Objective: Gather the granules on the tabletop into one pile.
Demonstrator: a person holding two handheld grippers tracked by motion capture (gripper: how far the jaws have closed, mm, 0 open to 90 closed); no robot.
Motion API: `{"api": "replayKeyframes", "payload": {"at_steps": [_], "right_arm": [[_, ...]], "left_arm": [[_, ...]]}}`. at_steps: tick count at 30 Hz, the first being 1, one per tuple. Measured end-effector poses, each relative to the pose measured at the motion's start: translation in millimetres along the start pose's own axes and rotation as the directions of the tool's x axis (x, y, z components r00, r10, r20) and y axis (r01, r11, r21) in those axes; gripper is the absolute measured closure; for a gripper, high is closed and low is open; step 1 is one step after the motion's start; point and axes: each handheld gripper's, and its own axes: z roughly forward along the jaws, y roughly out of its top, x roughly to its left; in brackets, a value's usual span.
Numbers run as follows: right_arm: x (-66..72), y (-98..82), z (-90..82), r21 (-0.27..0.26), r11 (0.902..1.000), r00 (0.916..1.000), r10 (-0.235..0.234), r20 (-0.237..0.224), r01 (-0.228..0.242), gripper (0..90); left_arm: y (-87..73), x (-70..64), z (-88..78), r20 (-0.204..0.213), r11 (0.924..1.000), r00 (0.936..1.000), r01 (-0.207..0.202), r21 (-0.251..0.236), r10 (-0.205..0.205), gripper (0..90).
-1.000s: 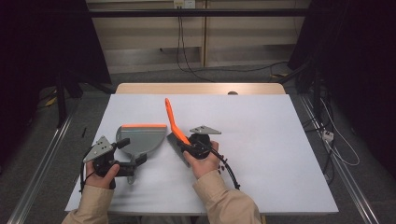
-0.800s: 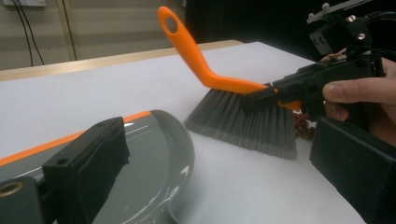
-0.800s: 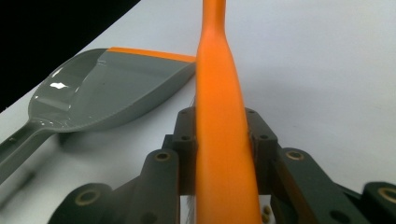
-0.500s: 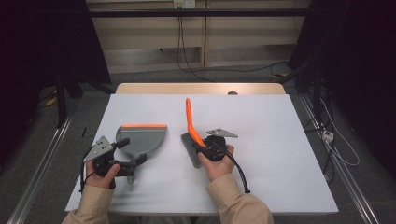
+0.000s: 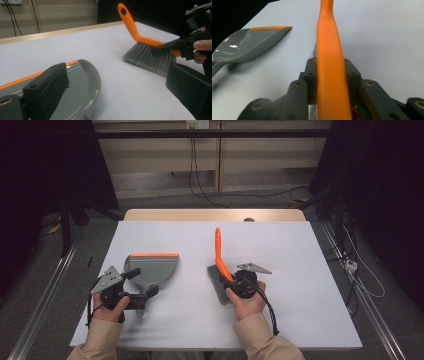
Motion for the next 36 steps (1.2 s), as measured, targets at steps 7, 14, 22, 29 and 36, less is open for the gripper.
{"api": "replayKeyframes", "payload": {"at_steps": [7, 14, 22, 29, 36], "right_arm": [[-4.3, -1.5, -7.6, -0.002, 0.9999, 0.9999, 0.012, 0.012, -0.012, 70.8], [-3.0, -1.7, -12.4, -0.007, 0.9998, 0.9998, 0.02, 0.002, -0.02, 71.0], [-3.4, 7.2, -18.4, -0.03, 0.998, 0.9973, 0.053, -0.051, -0.055, 71.2], [-11.3, 37.7, -27.2, -0.107, 0.9932, 0.9964, -0.052, -0.068, 0.044, 71.1], [-43.5, 49.4, -14.1, -0.074, 0.9799, 0.9827, -0.185, 0.003, 0.185, 71.2]], "left_arm": [[0.4, -1.3, 0.9, 0.005, 1.0, 1.0, -0.003, 0.0, 0.003, 4.2], [0.5, -1.1, 1.1, 0.003, 1.0, 1.0, -0.002, -0.001, 0.002, 4.2], [0.6, -1.0, 2.0, 0.003, 1.0, 1.0, -0.002, -0.001, 0.002, 4.2], [0.6, 0.2, 0.9, 0.001, 1.0, 1.0, 0.0, 0.0, 0.0, 4.2], [0.3, 1.9, 0.9, -0.006, 1.0, 1.0, 0.007, -0.001, -0.007, 4.2]]}}
